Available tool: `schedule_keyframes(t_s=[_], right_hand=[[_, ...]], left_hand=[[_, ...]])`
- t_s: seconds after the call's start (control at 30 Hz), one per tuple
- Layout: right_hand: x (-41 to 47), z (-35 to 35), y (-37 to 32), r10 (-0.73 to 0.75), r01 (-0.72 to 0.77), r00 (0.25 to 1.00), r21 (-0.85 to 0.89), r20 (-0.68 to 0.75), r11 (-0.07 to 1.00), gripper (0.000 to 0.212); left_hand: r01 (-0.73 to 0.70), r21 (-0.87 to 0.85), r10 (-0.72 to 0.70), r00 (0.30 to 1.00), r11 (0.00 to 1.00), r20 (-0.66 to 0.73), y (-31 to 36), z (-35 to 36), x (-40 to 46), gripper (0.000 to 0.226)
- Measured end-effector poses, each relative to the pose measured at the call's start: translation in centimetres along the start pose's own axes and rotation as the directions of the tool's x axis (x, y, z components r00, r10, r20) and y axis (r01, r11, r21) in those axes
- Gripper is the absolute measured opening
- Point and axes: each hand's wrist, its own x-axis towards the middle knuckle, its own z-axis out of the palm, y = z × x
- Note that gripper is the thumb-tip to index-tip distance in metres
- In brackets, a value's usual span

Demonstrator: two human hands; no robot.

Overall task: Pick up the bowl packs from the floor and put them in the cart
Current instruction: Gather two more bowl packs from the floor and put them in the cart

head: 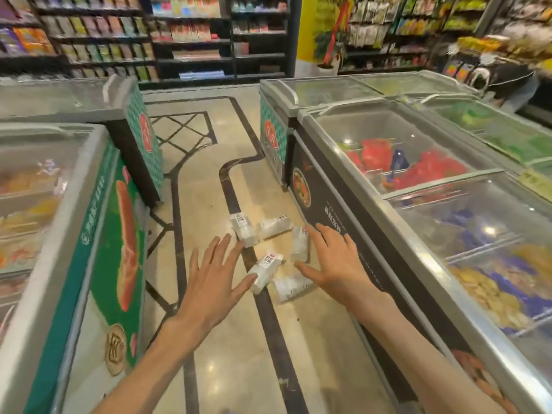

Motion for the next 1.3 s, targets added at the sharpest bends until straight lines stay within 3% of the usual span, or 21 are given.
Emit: schedule_keyframes(t_s=[0.13,0.27,0.43,0.63,0.9,1.0,1.1,1.3], right_hand=[[7.7,1.8,1.6,0.11,-0.11,0.994,0.009,-0.026,0.994,0.087],[17.2,7.4,5.1,0.25,-0.25,0.968,0.005,-0.006,0.968,0.087],[26.6,16.7,9.1,0.484,-0.484,0.873,-0.015,0.067,0.875,0.09],[36.5,27.4,13.8,0.592,-0.601,0.784,-0.006,0.185,0.799,0.087],[40.2,49.0,22.4,0.704,-0.738,0.62,-0.046,0.347,0.673,0.081],[39.7,57.9,25.1,0.704,-0.755,0.589,-0.04,0.396,0.654,0.088],[38.9,65.3,26.6,0.71,-0.774,0.561,-0.036,0.426,0.633,0.085],[37.1,75.7,27.8,0.746,-0.82,0.488,-0.056,0.452,0.57,0.094]], left_hand=[[-0.012,-0.01,0.012,1.0,1.0,0.023,-3.8,2.3,8.6,0.078],[-0.048,-0.021,0.051,0.99,0.999,0.134,-8.7,9.2,20.3,0.08],[-0.142,-0.041,0.147,0.944,0.989,0.296,-13.5,19.3,34.6,0.085],[-0.14,-0.02,0.132,0.871,0.99,0.473,-17.1,32.6,46.2,0.087],[0.007,0.032,-0.025,0.794,0.999,0.608,-19.2,59.7,49.3,0.111],[0.061,0.119,-0.122,0.775,0.991,0.62,-20.1,70.8,48.3,0.123],[0.195,0.161,-0.252,0.713,0.968,0.654,-21.3,80.4,48.0,0.131],[0.316,0.178,-0.344,0.611,0.932,0.713,-23.0,92.5,46.5,0.142]])
